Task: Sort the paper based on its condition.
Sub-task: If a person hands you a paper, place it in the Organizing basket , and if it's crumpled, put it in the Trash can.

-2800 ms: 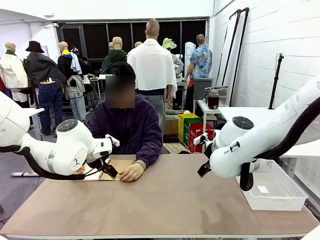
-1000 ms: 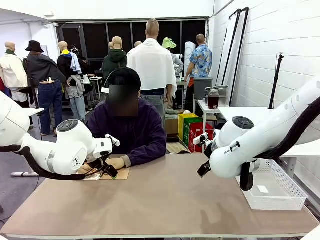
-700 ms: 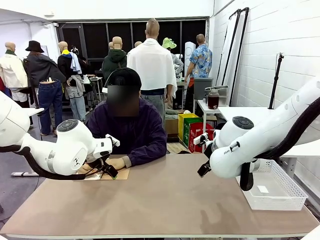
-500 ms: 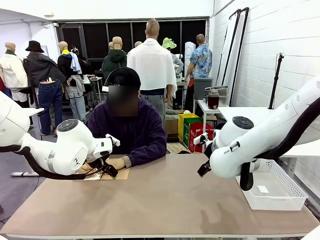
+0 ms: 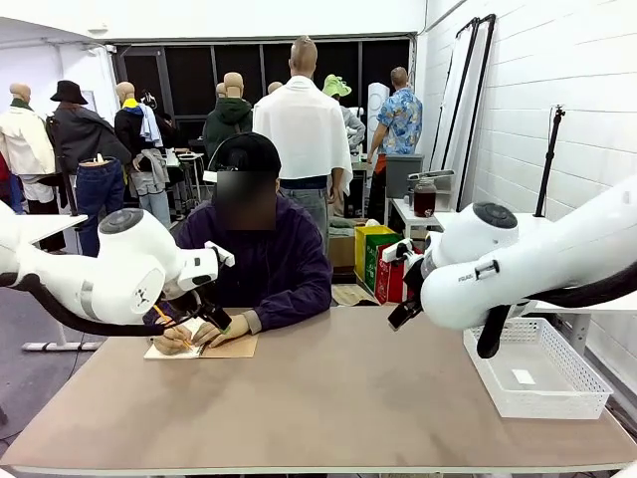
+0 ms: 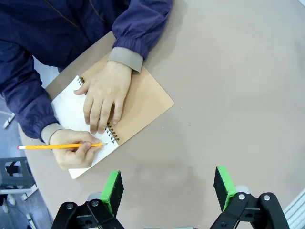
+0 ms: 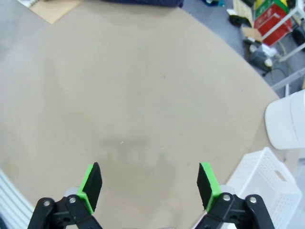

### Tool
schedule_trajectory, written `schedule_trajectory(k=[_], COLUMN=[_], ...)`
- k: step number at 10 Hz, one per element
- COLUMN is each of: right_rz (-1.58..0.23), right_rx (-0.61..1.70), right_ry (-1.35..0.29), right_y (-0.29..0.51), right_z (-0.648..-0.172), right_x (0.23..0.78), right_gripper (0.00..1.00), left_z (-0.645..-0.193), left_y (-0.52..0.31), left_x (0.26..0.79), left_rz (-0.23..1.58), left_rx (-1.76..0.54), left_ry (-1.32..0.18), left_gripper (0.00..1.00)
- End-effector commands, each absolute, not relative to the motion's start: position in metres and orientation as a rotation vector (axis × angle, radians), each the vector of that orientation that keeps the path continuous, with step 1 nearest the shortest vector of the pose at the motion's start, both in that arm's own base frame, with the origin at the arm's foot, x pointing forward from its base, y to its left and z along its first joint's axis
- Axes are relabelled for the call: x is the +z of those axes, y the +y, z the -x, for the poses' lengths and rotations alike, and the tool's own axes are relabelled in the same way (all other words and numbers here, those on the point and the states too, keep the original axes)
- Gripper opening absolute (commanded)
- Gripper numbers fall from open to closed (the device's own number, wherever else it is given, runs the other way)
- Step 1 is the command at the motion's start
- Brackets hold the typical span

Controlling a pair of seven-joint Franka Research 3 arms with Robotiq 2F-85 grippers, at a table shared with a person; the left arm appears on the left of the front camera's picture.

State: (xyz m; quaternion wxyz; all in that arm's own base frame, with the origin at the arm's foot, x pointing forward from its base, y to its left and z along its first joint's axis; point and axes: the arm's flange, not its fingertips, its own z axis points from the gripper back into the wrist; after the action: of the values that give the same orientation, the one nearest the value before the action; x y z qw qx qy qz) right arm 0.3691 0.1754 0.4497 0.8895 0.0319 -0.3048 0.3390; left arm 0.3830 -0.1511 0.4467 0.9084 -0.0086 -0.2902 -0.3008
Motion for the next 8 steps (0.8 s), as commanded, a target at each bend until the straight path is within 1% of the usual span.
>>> schedule_trajectory(k=[1,4,8], right_rz=[-0.117,-0.128,-0.141], right_rx=[0.768,0.812,0.819], right_ry=[-0.633,-0.656,-0.668], right_y=[0.164,0.159,0.154], right_z=[-0.363,-0.344,-0.333], right_x=[0.475,0.507,0.528], right_gripper=[1.0,1.0,1.0], left_z=[-0.366,-0.344,-0.319], left_y=[-0.147,-0.138,-0.123], left_x=[0.482,0.51,0.543], left_rz=[0.026,0.064,0.063], left_rx=[-0.637,-0.66,-0.663], left_ry=[-0.599,-0.606,-0.596], left_gripper=[1.0,1.0,1.0])
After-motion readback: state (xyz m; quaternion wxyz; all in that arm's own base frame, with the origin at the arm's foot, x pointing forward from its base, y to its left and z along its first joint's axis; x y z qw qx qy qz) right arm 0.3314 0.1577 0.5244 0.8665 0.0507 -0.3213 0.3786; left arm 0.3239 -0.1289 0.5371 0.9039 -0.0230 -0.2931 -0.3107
